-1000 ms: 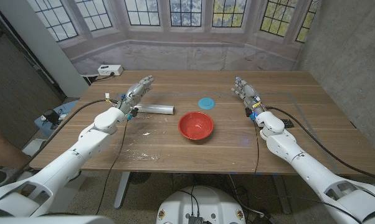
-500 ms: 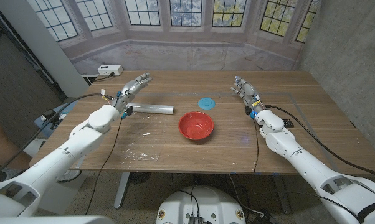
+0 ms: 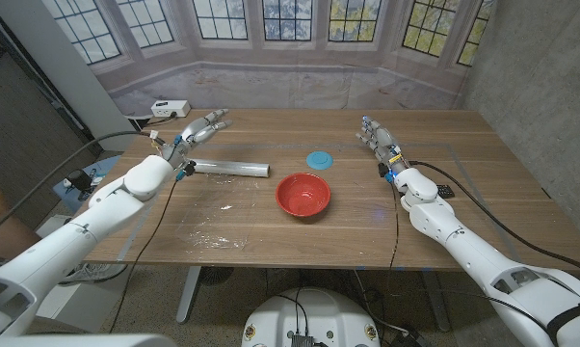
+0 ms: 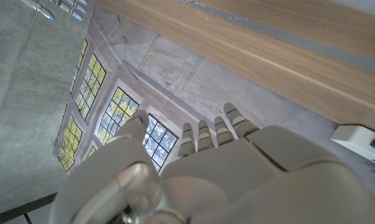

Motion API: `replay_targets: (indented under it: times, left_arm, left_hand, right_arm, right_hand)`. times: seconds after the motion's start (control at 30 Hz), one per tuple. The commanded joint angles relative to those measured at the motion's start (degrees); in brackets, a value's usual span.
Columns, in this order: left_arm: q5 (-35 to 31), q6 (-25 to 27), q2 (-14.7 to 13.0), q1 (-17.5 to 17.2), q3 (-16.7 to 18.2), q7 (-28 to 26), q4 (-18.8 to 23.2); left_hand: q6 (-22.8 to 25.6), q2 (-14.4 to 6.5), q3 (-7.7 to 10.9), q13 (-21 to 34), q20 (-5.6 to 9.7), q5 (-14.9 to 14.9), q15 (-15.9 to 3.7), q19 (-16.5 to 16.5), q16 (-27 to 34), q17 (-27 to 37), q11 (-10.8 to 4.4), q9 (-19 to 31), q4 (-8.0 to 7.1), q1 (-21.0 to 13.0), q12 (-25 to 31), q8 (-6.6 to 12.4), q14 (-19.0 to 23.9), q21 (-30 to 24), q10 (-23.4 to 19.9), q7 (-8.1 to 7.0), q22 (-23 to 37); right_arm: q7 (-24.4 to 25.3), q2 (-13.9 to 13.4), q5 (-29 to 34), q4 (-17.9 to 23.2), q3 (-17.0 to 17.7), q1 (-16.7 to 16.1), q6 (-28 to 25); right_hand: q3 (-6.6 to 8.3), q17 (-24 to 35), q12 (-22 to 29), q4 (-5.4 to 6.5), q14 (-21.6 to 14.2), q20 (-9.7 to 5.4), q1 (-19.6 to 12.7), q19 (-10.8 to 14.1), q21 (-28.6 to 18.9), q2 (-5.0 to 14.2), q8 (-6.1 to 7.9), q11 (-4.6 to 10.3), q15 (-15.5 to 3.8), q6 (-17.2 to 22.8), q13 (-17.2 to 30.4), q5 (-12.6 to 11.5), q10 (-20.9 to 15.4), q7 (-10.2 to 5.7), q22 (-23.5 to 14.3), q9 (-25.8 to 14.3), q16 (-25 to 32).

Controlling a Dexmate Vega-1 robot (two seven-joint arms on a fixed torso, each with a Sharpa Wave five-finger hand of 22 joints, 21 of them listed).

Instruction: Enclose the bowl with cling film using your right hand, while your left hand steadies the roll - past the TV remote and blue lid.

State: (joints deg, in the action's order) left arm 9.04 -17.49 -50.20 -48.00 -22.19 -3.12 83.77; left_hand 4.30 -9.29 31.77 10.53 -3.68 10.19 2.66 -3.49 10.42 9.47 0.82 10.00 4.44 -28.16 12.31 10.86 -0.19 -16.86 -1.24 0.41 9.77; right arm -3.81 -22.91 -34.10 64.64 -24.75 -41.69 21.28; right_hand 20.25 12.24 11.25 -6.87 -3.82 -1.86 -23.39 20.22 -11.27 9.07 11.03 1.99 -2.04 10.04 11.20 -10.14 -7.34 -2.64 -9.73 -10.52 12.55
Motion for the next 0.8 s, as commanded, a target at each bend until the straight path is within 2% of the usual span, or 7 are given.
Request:
replay_targets:
  times: [0.03,0.23,0.43,0.53,0.57,0.63,0.8]
  left_arm:
    - [-9.15,3.04,-3.83,0.5,-0.8,-1.0,3.11]
    - [-13.28,4.99,-5.83,0.94,-1.53,-0.6,4.89]
    - [-15.98,5.97,-7.39,1.55,-2.2,0.85,5.9]
    - [-16.61,7.02,-8.15,1.75,-2.27,1.84,6.56]
    - [-16.85,7.24,-8.48,1.81,-2.26,2.15,6.74]
    - [-17.29,7.61,-9.31,1.97,-2.27,3.05,7.13]
    - [-18.2,7.89,-11.43,1.78,-1.81,4.36,8.1]
  left_hand:
    - [0.18,-0.31,0.01,0.3,0.05,0.02,-0.33,-0.51,0.08,0.13,-0.07,0.19,0.44,-0.76,0.19,0.1,0.21,0.04,-0.65,0.03,0.12]
    - [-0.33,-0.33,-0.12,0.3,0.31,-0.01,-0.64,-0.69,-0.03,0.14,-0.24,0.2,0.59,-0.8,0.02,-0.17,0.04,0.22,-0.43,0.0,0.12]
    - [-0.77,-0.14,-0.34,0.29,0.56,-0.07,-0.88,-0.66,-0.14,0.13,-0.4,0.2,0.75,-0.77,-0.15,-0.36,-0.15,0.47,-0.15,0.05,0.12]
    - [-0.99,0.08,-0.58,0.28,0.76,-0.12,-0.92,-0.51,-0.24,0.12,-0.84,0.19,0.86,-0.68,-0.39,-0.44,-0.39,0.72,0.33,0.02,0.11]
    - [-1.13,0.16,-0.66,0.27,0.83,-0.14,-0.96,-0.49,-0.27,0.12,-0.88,0.19,0.9,-0.65,-0.44,-0.49,-0.46,0.79,0.44,-0.05,0.11]
    - [-1.51,0.38,-0.86,0.26,0.99,-0.16,-0.97,-0.32,-0.35,0.11,-0.87,0.18,1.05,-0.6,-0.55,-0.61,-0.68,1.03,0.65,-0.15,0.1]
    - [-1.53,1.35,-1.52,0.17,1.87,-0.2,-1.82,-0.42,-0.37,0.05,-1.87,0.13,1.82,-0.61,-0.65,-0.52,-0.83,1.62,0.7,-1.12,0.04]
  right_arm:
    - [-1.0,0.23,0.56,-2.29,0.05,0.97,2.19]
    - [-1.4,0.15,0.99,-2.7,-0.1,1.21,2.87]
    - [-1.73,0.1,1.14,-3.07,-0.2,1.36,3.12]
    - [-1.52,-0.02,1.1,-2.78,-0.18,1.19,2.76]
    - [-1.53,-0.05,1.13,-2.8,-0.19,1.16,2.78]
    - [-1.45,-0.21,1.26,-2.63,-0.26,1.08,2.58]
    - [-1.07,-0.23,1.33,-2.37,-0.27,0.89,2.34]
  right_hand:
    - [0.01,-0.05,-0.18,-0.57,-0.65,-1.18,-0.98,0.07,-0.28,-0.02,0.07,-0.02,-2.13,-0.08,-0.03,0.05,0.45,0.7,-0.24,-0.16,0.1]
    - [-0.21,-0.18,-0.42,-0.63,-0.17,-2.37,-0.95,-0.31,-0.05,-0.32,-0.06,-0.07,-2.08,-0.26,-0.21,0.1,0.91,1.37,-0.18,-0.09,-0.16]
    - [-0.65,-0.17,-0.59,-0.3,0.78,-2.64,-0.34,-0.96,0.24,-0.59,-0.2,0.03,-2.04,-0.56,-0.33,0.14,1.36,1.47,-0.13,-0.04,-0.5]
    - [-0.89,-0.15,-0.65,-0.1,1.21,-2.65,0.01,-1.61,0.47,-0.67,-0.27,0.11,-2.12,-0.76,-0.39,0.14,1.58,1.44,-0.1,-0.02,-0.64]
    - [-1.06,-0.16,-0.67,0.04,1.58,-2.0,0.26,-1.94,0.56,-0.73,-0.36,0.15,-2.12,-1.03,-0.42,0.12,1.7,1.34,-0.1,-0.01,-0.76]
    - [-1.18,-0.16,-0.67,0.08,1.59,-1.8,0.41,-1.93,0.54,-0.85,-0.38,0.12,-2.04,-1.1,-0.44,0.13,1.75,1.32,-0.09,-0.01,-0.75]
    - [-1.6,-0.19,-0.73,0.21,1.92,-1.36,0.89,-2.44,0.68,-1.31,-0.44,0.04,-2.1,-1.38,-0.47,0.13,2.03,1.19,-0.09,0.0,-0.86]
